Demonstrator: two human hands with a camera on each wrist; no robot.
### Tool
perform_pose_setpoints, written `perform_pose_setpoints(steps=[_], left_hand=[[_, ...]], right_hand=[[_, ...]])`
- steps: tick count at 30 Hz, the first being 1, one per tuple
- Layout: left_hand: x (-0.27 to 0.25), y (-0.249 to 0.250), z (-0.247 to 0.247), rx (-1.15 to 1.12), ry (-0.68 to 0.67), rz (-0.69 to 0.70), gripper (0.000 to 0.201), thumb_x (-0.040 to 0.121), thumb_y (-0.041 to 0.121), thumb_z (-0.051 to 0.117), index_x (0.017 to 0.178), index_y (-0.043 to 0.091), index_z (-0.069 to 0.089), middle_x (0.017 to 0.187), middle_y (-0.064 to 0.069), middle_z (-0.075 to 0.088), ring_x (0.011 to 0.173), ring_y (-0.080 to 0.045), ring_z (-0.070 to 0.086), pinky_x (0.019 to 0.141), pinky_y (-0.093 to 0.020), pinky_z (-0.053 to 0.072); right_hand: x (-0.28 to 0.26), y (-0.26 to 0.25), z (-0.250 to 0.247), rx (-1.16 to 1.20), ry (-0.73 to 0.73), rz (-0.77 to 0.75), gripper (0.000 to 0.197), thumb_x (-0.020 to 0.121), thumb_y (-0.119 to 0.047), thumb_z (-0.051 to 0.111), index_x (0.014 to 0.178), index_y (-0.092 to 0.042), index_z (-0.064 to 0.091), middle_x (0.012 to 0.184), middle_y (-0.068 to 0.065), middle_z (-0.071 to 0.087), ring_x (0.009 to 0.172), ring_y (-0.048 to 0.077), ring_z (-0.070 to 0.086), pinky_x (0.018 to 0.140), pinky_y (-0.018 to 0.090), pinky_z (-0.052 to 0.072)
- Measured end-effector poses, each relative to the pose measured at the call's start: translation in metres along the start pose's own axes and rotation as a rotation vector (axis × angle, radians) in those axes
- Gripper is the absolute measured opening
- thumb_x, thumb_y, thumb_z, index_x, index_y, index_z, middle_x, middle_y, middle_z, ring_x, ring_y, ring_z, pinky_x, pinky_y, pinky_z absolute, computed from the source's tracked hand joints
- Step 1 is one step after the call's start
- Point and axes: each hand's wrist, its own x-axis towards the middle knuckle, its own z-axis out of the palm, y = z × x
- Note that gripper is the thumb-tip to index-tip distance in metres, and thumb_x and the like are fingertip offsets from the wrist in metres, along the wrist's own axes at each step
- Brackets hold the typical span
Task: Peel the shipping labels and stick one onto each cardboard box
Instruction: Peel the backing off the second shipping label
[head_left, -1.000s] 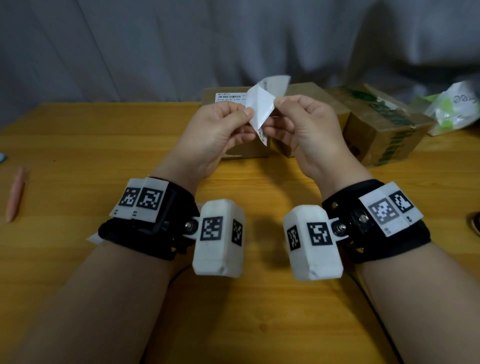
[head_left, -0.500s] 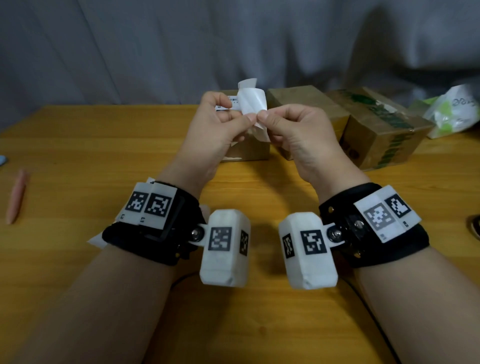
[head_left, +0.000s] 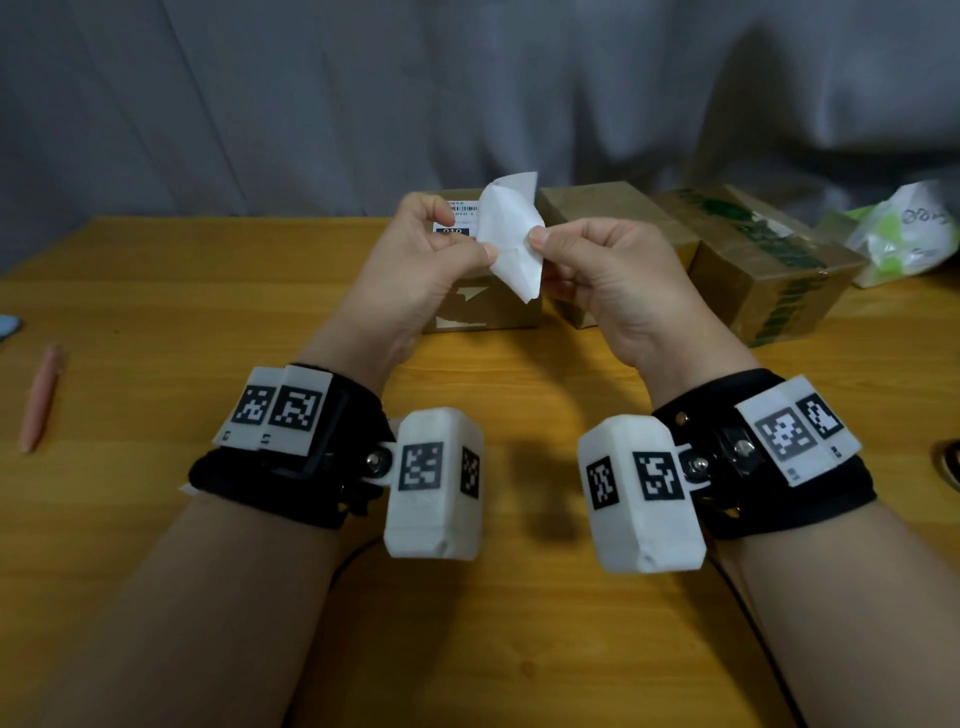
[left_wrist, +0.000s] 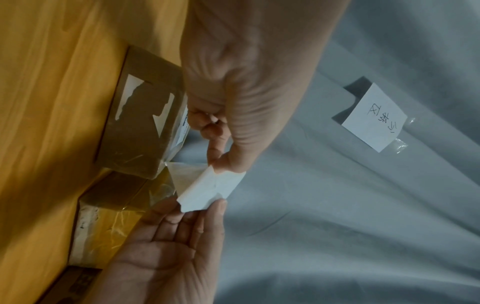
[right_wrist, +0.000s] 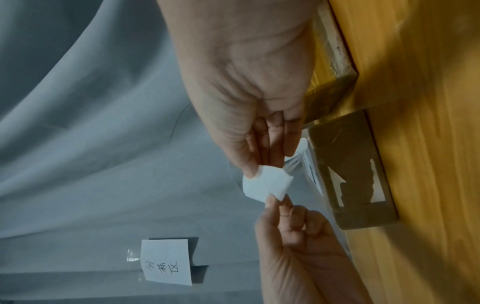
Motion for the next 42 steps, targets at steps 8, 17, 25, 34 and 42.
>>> perform_pose_setpoints(steps=[8, 17, 25, 34, 42], left_hand=[[0.006, -0.013, 0.007, -0.132, -0.052, -0.143, 0.02, 0.086, 0.021, 0.065, 0.096, 0.006, 0.057, 0.073, -0.001, 0.062, 0.062, -0.005, 0.057, 0.062, -0.016, 0.051], [0.008, -0.018, 0.006, 0.0, -0.047, -0.015, 0.018, 0.089, 0.022, 0.061, 0.076, 0.009, 0.065, 0.065, -0.001, 0.057, 0.062, -0.008, 0.052, 0.062, -0.018, 0.045], [0.006, -0.013, 0.001, 0.1, -0.026, 0.028, 0.029, 0.093, 0.026, 0.056, 0.067, 0.012, 0.058, 0.058, 0.001, 0.048, 0.053, -0.006, 0.044, 0.057, -0.017, 0.041], [0.008, -0.012, -0.003, 0.093, -0.013, -0.004, 0.03, 0.096, 0.029, 0.05, 0.073, 0.011, 0.058, 0.063, 0.002, 0.05, 0.059, -0.006, 0.046, 0.059, -0.017, 0.042], [0.011, -0.012, -0.006, 0.049, 0.076, -0.072, 0.026, 0.095, 0.025, 0.05, 0.073, 0.014, 0.056, 0.068, 0.0, 0.051, 0.063, -0.009, 0.046, 0.059, -0.021, 0.038]], right_hand=[[0.0, 0.002, 0.008, 0.054, 0.12, -0.079, 0.01, 0.086, -0.015, 0.066, 0.078, -0.009, 0.066, 0.071, 0.005, 0.067, 0.067, 0.014, 0.063, 0.062, 0.025, 0.053], [-0.002, 0.003, 0.013, 0.12, 0.026, -0.031, 0.021, 0.092, -0.025, 0.06, 0.085, -0.008, 0.069, 0.079, 0.01, 0.07, 0.071, 0.016, 0.065, 0.066, 0.026, 0.054], [-0.003, 0.006, 0.013, 0.054, 0.01, -0.045, 0.007, 0.085, -0.014, 0.067, 0.087, -0.008, 0.07, 0.08, 0.008, 0.068, 0.076, 0.015, 0.064, 0.069, 0.026, 0.054], [0.0, 0.003, 0.007, 0.091, 0.016, 0.007, 0.006, 0.085, -0.017, 0.068, 0.079, -0.014, 0.069, 0.07, 0.002, 0.067, 0.068, 0.011, 0.063, 0.063, 0.022, 0.052], [0.0, 0.002, 0.006, 0.12, 0.04, 0.034, 0.006, 0.084, -0.015, 0.067, 0.079, -0.014, 0.067, 0.064, -0.003, 0.063, 0.064, 0.009, 0.06, 0.062, 0.021, 0.052]])
